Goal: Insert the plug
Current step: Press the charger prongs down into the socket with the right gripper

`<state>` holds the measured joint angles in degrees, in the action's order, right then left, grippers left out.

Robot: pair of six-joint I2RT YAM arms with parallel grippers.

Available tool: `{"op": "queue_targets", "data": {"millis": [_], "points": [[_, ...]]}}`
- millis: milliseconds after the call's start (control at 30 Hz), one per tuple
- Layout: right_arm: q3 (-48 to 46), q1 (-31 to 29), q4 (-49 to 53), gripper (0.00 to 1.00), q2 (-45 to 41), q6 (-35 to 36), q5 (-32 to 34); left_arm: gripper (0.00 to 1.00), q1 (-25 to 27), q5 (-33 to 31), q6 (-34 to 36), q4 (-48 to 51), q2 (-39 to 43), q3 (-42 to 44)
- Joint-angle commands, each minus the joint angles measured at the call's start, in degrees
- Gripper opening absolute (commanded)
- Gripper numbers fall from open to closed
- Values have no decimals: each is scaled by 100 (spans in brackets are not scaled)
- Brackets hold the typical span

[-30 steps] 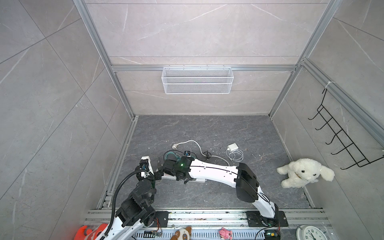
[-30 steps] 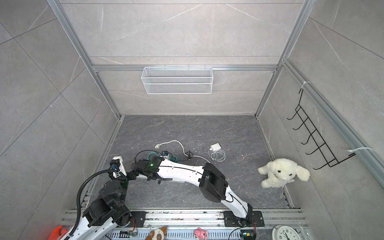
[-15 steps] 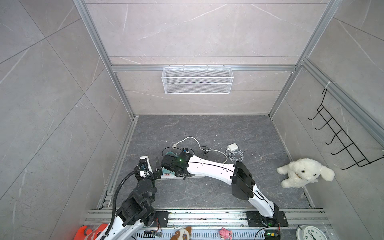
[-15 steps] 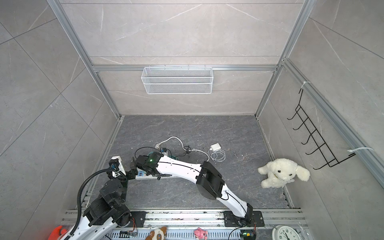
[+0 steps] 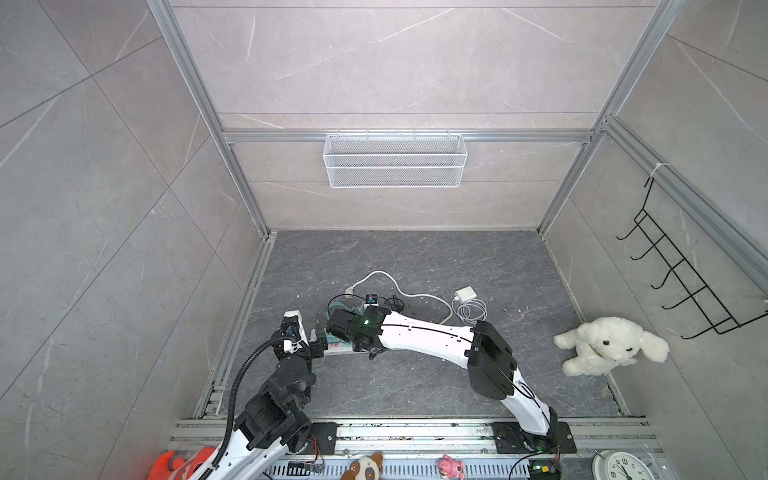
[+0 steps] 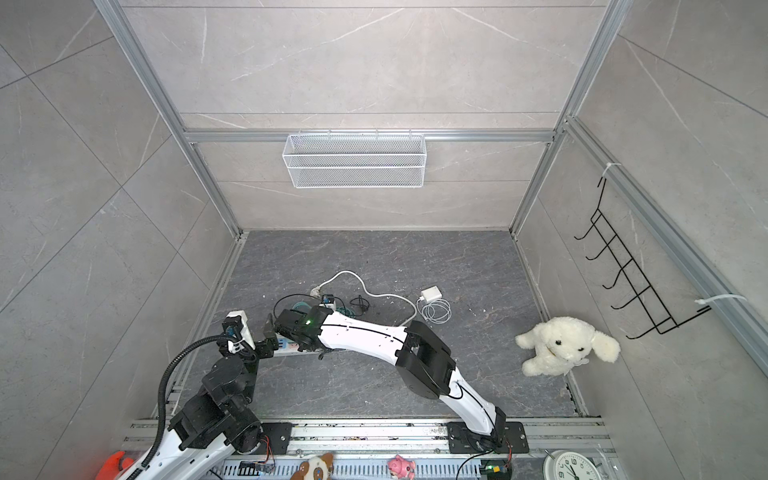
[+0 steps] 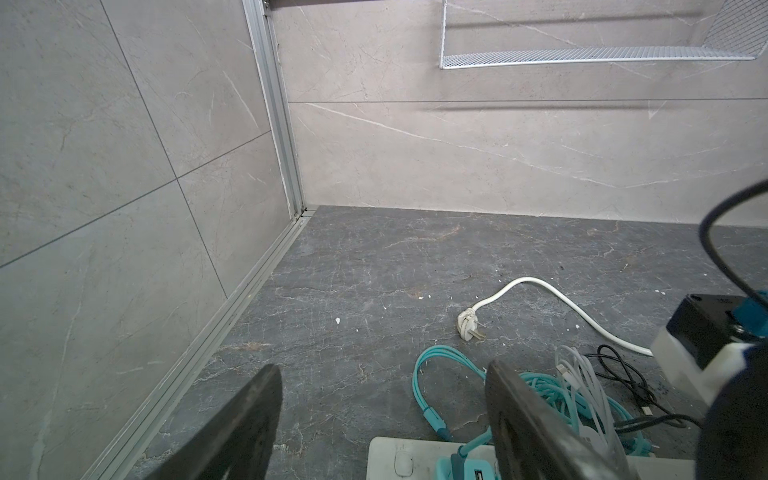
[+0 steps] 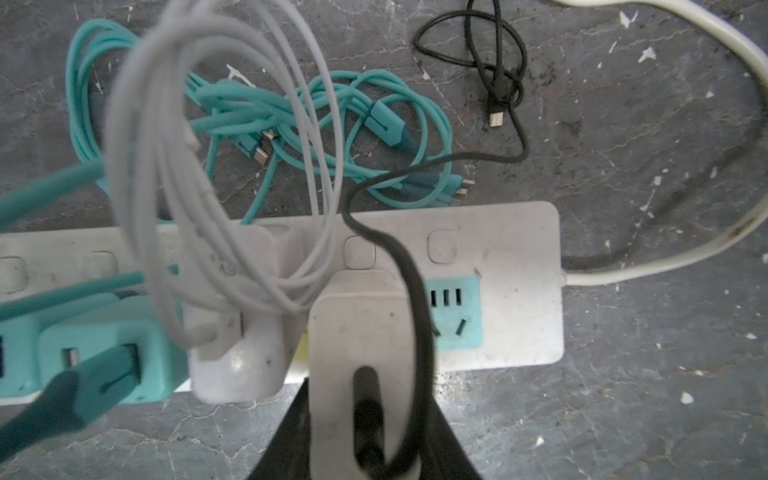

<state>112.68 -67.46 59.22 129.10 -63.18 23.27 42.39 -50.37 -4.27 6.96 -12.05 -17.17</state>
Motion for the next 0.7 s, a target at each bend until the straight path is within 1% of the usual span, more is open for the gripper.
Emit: {"op": "queue_targets", "data": {"millis": [0, 233, 433, 500, 567, 667], "points": [[-507, 74, -103, 0, 521, 37, -482, 79, 15, 49, 121, -342, -61, -14], [-42, 128, 95, 0, 710, 290, -455, 79, 17, 42, 127, -318, -112, -50], [-143, 139, -110, 0, 631, 335, -516, 79, 15, 61, 134, -334, -147, 2], [-26, 137, -117, 3, 593, 404, -508, 79, 14, 62, 120, -336, -172, 14], [144, 137, -91, 12, 556, 456, -475, 79, 15, 54, 115, -336, -204, 12], [372, 137, -53, 19, 518, 631, -408, 80, 15, 10, 114, -344, -227, 3]]}}
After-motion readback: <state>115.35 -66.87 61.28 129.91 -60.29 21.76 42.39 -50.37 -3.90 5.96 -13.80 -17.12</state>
